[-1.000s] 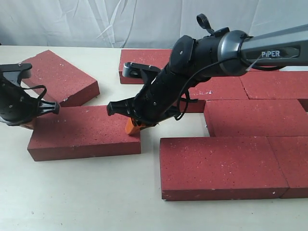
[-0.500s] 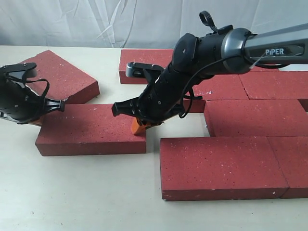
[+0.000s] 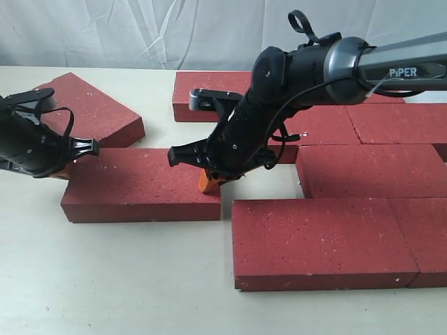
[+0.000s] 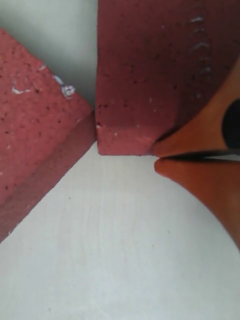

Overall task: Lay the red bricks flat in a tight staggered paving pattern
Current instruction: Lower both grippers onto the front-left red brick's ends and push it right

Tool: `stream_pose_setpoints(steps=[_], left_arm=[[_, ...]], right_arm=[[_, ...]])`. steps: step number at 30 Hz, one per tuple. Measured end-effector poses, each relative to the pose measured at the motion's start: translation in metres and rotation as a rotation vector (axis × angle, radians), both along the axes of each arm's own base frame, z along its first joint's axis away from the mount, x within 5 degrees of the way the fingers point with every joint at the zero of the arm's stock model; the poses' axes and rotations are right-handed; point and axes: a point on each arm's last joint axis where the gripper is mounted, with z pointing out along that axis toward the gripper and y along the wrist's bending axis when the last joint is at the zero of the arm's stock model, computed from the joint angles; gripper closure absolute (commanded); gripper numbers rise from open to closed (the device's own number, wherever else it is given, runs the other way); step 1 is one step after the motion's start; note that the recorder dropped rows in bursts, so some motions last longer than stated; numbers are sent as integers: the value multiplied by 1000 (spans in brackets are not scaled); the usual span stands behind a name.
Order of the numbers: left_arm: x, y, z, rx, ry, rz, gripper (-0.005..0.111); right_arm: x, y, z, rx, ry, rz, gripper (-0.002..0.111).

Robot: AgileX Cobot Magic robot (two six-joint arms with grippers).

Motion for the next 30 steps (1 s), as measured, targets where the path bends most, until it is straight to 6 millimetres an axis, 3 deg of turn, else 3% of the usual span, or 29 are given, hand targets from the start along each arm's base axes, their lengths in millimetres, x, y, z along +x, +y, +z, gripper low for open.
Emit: stream_pose_setpoints(steps=[30], left_arm=[[6, -24, -9, -30, -53, -28, 107]], right_arm=[[1, -8, 2, -79, -12, 0, 109]])
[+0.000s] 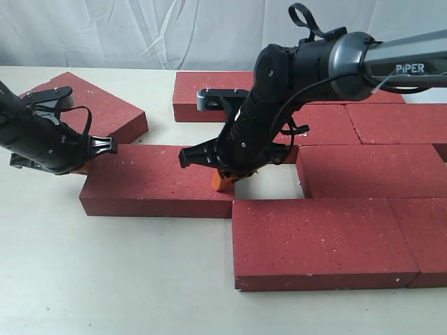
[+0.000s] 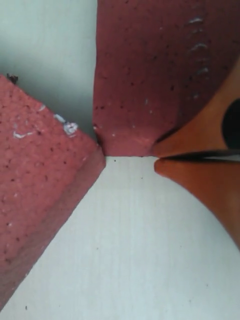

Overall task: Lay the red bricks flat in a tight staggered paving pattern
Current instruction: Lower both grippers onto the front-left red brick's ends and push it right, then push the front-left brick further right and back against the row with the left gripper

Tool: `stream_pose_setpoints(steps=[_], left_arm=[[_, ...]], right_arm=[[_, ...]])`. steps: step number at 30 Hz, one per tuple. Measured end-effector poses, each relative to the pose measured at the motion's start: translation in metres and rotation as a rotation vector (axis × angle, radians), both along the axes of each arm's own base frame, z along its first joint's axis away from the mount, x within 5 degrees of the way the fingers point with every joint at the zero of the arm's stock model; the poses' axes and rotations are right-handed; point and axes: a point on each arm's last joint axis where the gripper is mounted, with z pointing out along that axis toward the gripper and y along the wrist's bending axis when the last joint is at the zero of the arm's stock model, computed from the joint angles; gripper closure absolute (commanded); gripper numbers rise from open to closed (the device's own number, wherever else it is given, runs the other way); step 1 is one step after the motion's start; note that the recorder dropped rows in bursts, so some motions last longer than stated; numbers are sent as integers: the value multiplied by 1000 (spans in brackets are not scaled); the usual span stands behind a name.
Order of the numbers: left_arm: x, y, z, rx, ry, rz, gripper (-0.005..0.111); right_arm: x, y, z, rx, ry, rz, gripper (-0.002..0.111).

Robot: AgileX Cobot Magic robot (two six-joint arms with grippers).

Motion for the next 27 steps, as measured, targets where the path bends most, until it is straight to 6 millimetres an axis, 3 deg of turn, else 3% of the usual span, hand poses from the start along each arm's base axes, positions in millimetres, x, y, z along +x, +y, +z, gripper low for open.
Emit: stream_pose_setpoints(steps=[20, 24, 27], left_arm=[[0, -2, -1, -36, 21, 26, 107], [-7, -12, -3, -92, 104, -5, 107], [-17, -22, -9, -121, 184, -52, 107]], right_arm=[[2, -3, 4, -20, -12, -68, 109], [7, -1, 14, 37, -99, -101, 109], [10, 1, 38, 109, -201, -125, 109]])
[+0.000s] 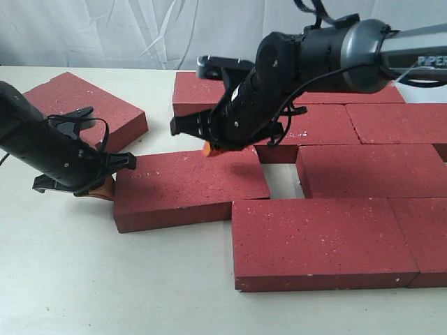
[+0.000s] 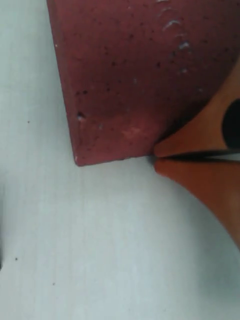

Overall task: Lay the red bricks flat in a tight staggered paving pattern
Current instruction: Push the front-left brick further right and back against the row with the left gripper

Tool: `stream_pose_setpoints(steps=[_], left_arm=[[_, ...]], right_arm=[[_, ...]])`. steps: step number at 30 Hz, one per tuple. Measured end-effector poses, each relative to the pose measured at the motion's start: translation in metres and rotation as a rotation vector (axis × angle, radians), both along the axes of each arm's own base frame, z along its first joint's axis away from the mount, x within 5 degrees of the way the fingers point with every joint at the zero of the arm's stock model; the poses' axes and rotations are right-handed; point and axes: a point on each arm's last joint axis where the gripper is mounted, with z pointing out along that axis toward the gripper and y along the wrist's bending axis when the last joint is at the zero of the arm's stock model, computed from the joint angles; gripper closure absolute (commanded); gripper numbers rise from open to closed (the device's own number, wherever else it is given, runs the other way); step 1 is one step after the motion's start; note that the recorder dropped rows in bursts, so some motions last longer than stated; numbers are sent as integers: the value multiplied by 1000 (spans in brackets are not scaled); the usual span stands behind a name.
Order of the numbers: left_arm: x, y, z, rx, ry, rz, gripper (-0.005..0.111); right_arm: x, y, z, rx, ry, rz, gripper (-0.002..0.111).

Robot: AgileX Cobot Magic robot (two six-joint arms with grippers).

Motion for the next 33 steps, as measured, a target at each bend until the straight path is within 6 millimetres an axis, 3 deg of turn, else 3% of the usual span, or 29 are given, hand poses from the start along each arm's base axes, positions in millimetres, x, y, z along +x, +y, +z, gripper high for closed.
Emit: stream_pose_setpoints(steps=[4, 8, 29, 33], left_arm=[[0, 0, -1, -2, 6, -2, 107], [0, 0, -1, -2, 6, -2, 107], [11, -5, 5, -50, -155, -23, 107], [11, 5, 2, 11, -141, -34, 107]], right_arm=[[-1, -2, 31, 63, -96, -16, 109], [-3, -4, 45, 86, -131, -18, 109], [-5, -8, 45, 23, -143, 23, 109], [-6, -9, 45, 6, -137, 34, 109]])
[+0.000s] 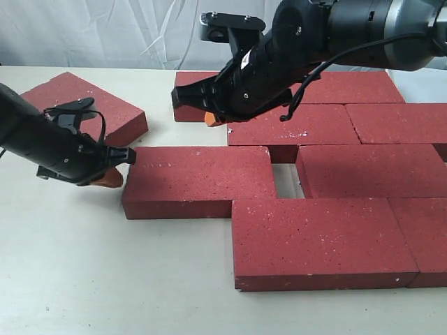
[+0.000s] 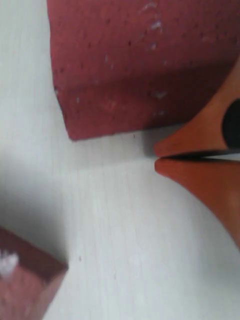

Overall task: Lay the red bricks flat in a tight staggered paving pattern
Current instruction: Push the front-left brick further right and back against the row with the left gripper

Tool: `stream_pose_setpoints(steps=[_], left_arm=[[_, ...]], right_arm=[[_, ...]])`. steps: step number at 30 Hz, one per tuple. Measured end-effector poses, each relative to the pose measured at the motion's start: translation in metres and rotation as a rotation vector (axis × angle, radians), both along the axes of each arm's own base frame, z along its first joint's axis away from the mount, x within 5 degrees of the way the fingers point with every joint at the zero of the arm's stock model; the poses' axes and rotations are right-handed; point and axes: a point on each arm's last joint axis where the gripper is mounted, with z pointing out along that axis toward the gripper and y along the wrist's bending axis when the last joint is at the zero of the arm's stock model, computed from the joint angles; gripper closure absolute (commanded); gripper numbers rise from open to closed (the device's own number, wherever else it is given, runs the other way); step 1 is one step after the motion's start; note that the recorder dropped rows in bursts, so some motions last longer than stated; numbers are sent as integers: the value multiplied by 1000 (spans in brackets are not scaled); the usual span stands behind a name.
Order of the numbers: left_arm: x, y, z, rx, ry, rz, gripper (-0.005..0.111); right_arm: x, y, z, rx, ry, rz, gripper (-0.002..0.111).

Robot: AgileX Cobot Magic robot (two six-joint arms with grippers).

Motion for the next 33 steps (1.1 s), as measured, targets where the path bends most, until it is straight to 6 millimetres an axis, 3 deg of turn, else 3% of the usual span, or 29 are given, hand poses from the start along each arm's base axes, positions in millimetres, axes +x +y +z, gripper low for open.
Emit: stream_pose_setpoints(steps=[2, 5, 12, 16, 33], left_arm=[[2, 13, -1, 20, 15, 49, 107], [2, 17, 4, 27, 7, 63, 107], [5, -10, 39, 231, -16, -22, 107], [-2, -35, 40, 243, -26, -89, 107], [0, -53, 15, 98, 30, -87, 107]], right_arm=[[-1, 0, -1, -9, 6, 4, 109], [-1, -1, -1, -13, 8, 6, 109], [-2, -1, -1, -23, 16, 11, 109], [-2, -2, -2, -38, 14, 17, 109], [-2, -2, -2, -42, 20, 19, 109]])
